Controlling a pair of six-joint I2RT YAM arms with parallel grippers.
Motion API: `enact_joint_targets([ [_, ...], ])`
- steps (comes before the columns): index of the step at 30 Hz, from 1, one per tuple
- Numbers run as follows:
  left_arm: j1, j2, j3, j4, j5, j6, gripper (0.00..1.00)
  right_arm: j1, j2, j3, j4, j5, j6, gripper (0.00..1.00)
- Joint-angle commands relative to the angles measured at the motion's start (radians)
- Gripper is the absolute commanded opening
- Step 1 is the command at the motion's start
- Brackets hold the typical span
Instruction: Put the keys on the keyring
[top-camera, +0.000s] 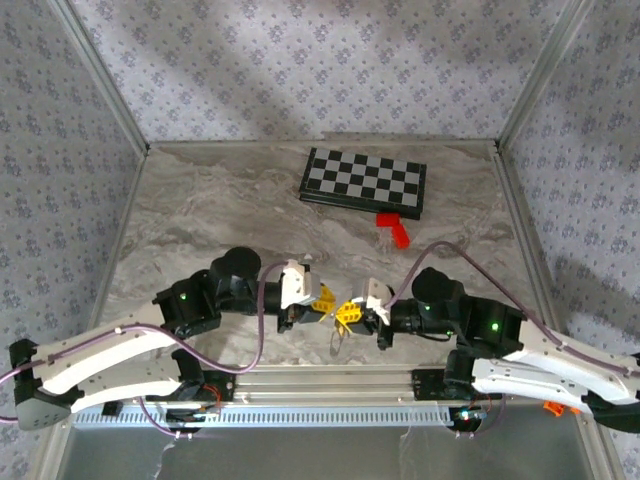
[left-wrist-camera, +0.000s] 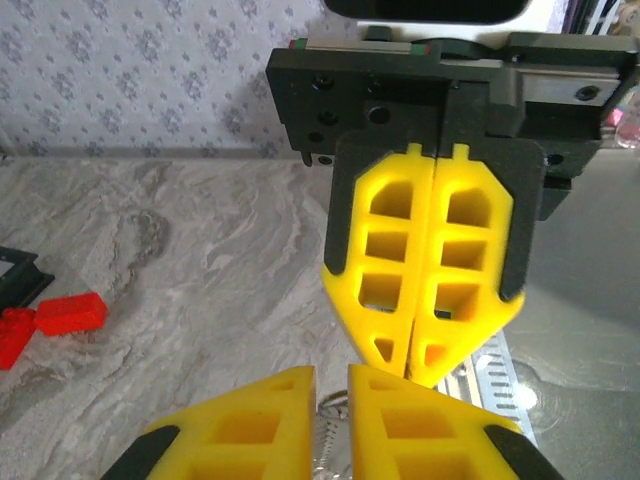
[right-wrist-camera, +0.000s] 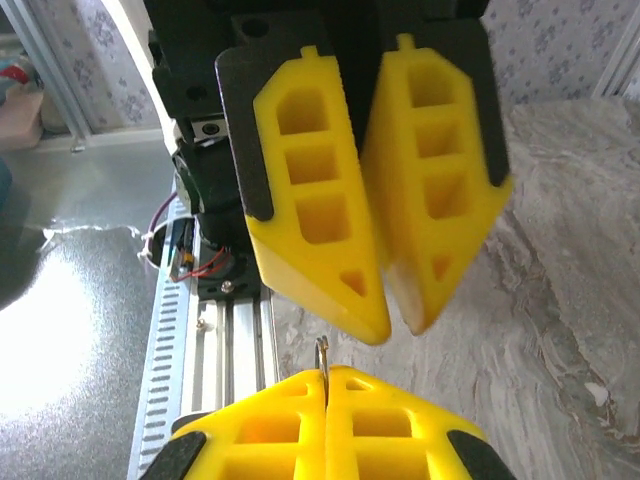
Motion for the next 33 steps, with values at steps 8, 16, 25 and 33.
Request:
enact_joint_targets([
  [8, -0.003, -0.034, 0.022, -0.044, 0.012, -0.007, 0.31, 0.031, 0.008, 0.06, -0.045, 0.162, -0.043, 0.0],
  [16, -0.003, -0.022, 0.018, -0.069, -0.005, -0.011, 0.32, 0.052, 0.05, 0.089, -0.072, 0.199, -0.071, 0.0],
  [25, -0.003, 0.028, 0.024, -0.076, -0.001, -0.001, 0.27, 0.072, 0.085, 0.118, -0.08, 0.223, -0.1, 0.0],
  [33, -0.003, 0.032, 0.025, -0.069, -0.01, 0.007, 0.03, 0.076, 0.097, 0.121, -0.072, 0.197, -0.111, 0.0],
])
